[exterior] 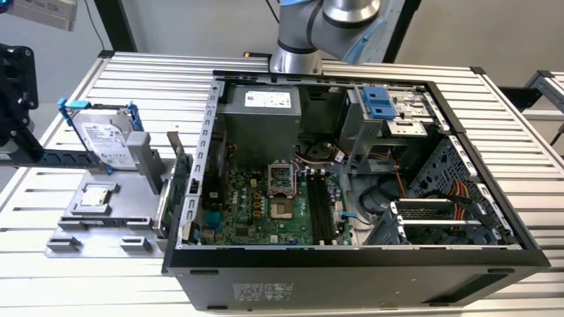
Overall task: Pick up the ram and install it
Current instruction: 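Pick up the ram and move it above insertion slot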
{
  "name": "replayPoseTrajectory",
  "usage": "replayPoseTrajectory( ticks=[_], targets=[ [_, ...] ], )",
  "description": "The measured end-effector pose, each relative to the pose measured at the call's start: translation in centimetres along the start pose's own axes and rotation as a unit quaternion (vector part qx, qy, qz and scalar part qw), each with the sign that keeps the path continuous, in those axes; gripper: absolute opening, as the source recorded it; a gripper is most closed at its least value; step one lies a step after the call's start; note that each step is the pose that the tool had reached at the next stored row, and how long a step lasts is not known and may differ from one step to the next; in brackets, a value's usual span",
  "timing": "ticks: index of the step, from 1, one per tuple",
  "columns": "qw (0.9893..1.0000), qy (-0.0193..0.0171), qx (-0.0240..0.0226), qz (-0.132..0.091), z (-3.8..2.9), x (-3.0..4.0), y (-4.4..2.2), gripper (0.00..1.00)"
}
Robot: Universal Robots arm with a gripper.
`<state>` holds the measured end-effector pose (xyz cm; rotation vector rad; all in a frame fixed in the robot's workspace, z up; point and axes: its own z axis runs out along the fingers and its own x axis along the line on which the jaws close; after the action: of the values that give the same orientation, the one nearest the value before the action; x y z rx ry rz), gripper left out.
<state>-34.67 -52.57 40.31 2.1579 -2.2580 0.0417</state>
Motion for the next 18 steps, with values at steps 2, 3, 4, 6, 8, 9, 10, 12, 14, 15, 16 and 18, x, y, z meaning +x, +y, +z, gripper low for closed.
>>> replayPoseTrajectory(
  ticks=[2,3,4,6,8,9,10,12,14,15,16,18],
  targets=[
    [1.0,0.0,-0.0001,0.0,0.0,-0.02,-0.39,0.0],
    [1.0,0.0,-0.0002,0.0,0.0,-0.03,-0.59,0.0],
    [1.0,0.0,-0.0002,0.0,0.0,-0.04,-0.77,0.0],
    [1.0,0.0,-0.0002,0.0,0.0,-0.05,-1.06,0.0],
    [1.0,0.0001,-0.0002,0.0,0.0,-0.06,-1.28,0.0],
    [1.0,0.0001,-0.0002,0.0,0.01,-0.06,-1.37,0.0],
    [1.0,0.0002,-0.0002,0.0,0.0,-0.07,-1.47,0.0],
    [1.0,0.0002,-0.0002,0.0,0.0,-0.08,-1.68,0.0],
    [1.0,0.0003,-0.0002,0.0,0.01,-0.09,-1.9,0.0],
    [1.0,0.0003,-0.0002,0.0,0.01,-0.09,-2.01,0.0],
    [1.0,0.0004,-0.0002,0.0,0.0,-0.1,-2.12,0.0],
    [1.0,0.0005,-0.0002,0.0,0.01,-0.11,-2.32,0.0]
  ],
)
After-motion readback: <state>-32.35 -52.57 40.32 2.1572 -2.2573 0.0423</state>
